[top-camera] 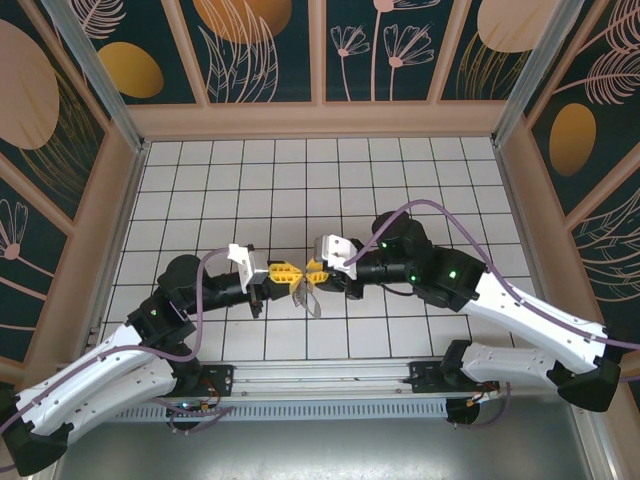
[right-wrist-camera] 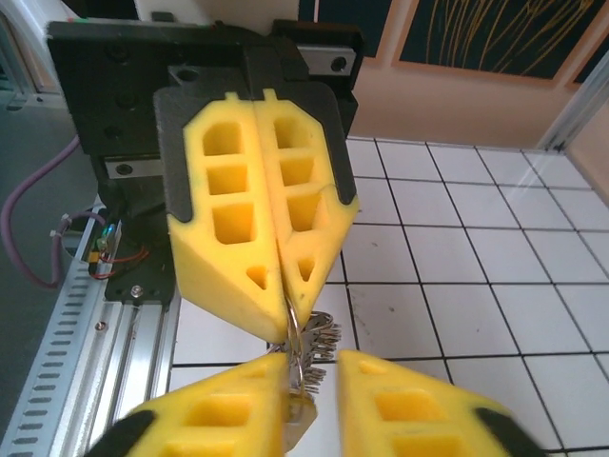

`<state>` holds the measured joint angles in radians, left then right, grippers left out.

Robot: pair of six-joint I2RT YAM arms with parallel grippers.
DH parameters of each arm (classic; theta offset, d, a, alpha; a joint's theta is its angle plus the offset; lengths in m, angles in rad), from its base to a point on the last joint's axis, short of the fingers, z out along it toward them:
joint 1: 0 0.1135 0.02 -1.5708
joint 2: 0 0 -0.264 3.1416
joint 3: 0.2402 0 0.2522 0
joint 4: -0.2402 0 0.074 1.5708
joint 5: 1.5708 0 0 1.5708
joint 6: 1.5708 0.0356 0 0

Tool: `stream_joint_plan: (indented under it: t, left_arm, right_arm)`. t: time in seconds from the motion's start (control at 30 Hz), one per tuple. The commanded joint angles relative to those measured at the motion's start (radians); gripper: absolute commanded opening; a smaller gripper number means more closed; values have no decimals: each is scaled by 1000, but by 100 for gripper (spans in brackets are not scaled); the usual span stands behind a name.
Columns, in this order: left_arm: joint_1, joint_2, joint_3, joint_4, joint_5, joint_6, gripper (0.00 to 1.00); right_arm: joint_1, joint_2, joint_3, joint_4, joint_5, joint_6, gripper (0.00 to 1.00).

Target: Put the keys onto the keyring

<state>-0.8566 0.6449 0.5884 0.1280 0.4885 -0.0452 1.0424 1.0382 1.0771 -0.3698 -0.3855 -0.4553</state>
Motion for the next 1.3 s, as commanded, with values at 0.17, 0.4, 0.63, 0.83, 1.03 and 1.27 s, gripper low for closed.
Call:
stream_joint_plan:
  t: [0.17,0.4,0.63,0.83,1.03,1.27]
  left_arm:
    - [6,-31,-11,60,17,13,0]
    - [5,-70,-19,80,5,18,0]
    - [5,-79,0,80,19,21,0]
    - [5,-86,6,97,33,12,0]
    - [5,-92,5,116,54,2,0]
    - [5,-94,7,142,89,-10,0]
  right_arm:
    - [-3,21,-5,26,23,13,0]
    - [-4,15,-12,22,25,22,0]
    - [-4,26,-1,17,13,23,0]
    - [-4,46,14,-6,4,24,0]
    - [-3,60,15,2,-22,23,0]
    - [-5,97,33,6,-39,29,0]
